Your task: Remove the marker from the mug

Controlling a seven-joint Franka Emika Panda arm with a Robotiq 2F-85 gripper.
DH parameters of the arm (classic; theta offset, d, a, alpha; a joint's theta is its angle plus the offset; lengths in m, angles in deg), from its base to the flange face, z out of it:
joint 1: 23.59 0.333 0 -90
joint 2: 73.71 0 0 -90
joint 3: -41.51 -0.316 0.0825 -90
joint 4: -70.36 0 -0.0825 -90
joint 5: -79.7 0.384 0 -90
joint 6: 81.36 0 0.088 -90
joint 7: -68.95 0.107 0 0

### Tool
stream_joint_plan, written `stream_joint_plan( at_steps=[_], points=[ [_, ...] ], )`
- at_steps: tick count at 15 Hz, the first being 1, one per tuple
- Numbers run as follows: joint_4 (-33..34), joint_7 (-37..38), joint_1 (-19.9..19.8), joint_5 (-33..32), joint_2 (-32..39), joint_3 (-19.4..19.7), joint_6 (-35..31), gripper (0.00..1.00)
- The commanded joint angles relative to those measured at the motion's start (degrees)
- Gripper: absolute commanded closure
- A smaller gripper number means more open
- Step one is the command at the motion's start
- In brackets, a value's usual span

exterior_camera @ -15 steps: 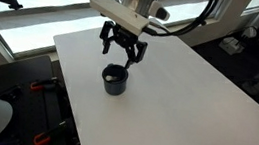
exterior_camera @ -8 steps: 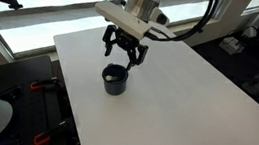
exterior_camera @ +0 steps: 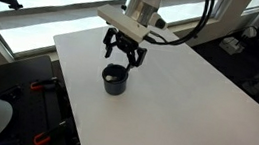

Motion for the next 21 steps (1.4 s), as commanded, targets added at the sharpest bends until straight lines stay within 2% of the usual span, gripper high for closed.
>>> stream_joint_plan(
  at_steps=[1, 6, 7, 8, 9, 12, 13, 15, 16, 21],
  points=[
    [3.93, 1.99, 0.49, 0.34, 5.15, -1.12, 0.66, 0.0],
    [8.43, 2.27, 0.06, 0.58, 11.54, -2.12, 1.96, 0.0],
    [9.45, 2.2, -0.05, 0.66, 12.94, -2.19, 2.44, 0.05],
    [10.33, 2.15, -0.13, 0.67, 14.14, -2.24, 2.83, 0.18],
    [11.13, 2.05, -0.26, 0.79, 15.26, -2.3, 3.26, 0.24],
    [13.7, 2.36, -0.56, 0.86, 17.62, -2.26, 5.43, 0.29],
    [14.38, 2.53, -0.62, 0.85, 18.19, -2.25, 6.06, 0.26],
    [15.05, 2.72, -0.62, 0.81, 18.64, -2.33, 6.87, 0.05],
    [15.23, 2.91, -0.59, 0.78, 18.76, -2.33, 7.05, 0.01],
    [14.0, 5.8, 0.27, 0.24, 15.75, -2.18, 8.12, 0.0]
  ],
)
